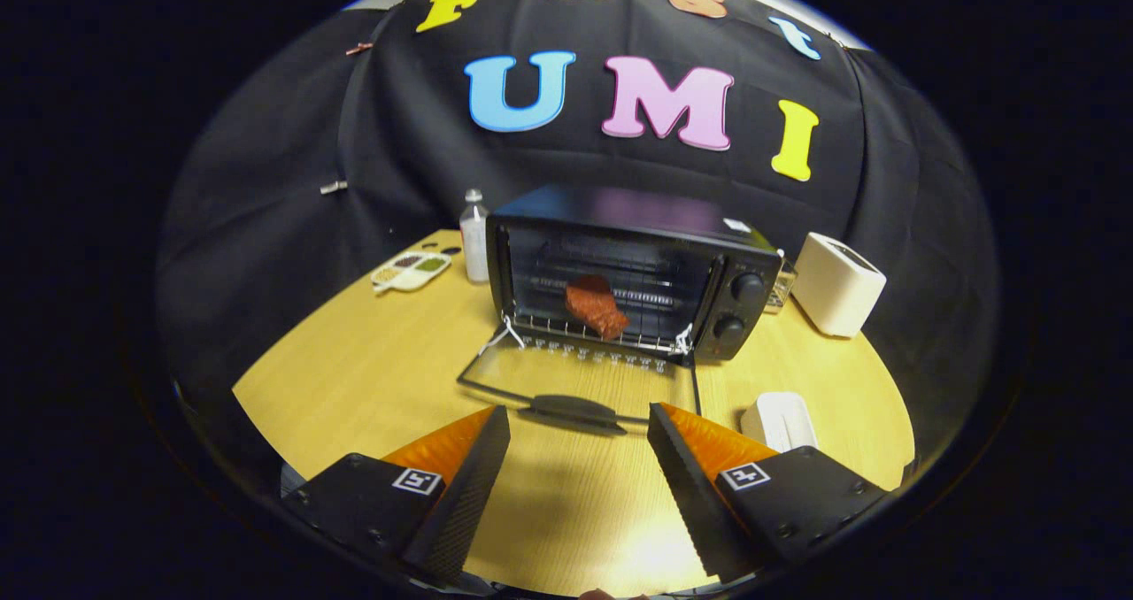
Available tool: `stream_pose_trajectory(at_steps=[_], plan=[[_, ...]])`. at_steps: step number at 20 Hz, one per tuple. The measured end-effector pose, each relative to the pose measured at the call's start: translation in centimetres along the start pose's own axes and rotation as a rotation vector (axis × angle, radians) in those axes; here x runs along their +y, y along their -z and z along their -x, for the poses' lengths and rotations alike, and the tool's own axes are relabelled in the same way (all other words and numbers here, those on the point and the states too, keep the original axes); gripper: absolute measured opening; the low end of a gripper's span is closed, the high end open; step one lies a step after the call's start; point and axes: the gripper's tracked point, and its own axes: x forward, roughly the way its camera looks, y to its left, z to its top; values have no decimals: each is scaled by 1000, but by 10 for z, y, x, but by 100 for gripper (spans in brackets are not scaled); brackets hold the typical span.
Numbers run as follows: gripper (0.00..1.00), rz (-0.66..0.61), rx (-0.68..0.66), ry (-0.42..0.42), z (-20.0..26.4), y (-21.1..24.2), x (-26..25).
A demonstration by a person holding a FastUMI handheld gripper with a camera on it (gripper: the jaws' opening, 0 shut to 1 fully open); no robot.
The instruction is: Open the toaster oven, put the food inside, and close the toaster oven door.
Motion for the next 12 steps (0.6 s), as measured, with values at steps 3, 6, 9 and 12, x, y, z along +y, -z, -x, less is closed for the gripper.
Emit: stream_pose_trajectory(at_steps=[3,6,9,12], plan=[[99,31,67,11,-21,32,-1],[98,6,148,20,-38,58,-1],[99,22,197,39,-58,71,-4],[99,15,234,41,-72,82,0]])
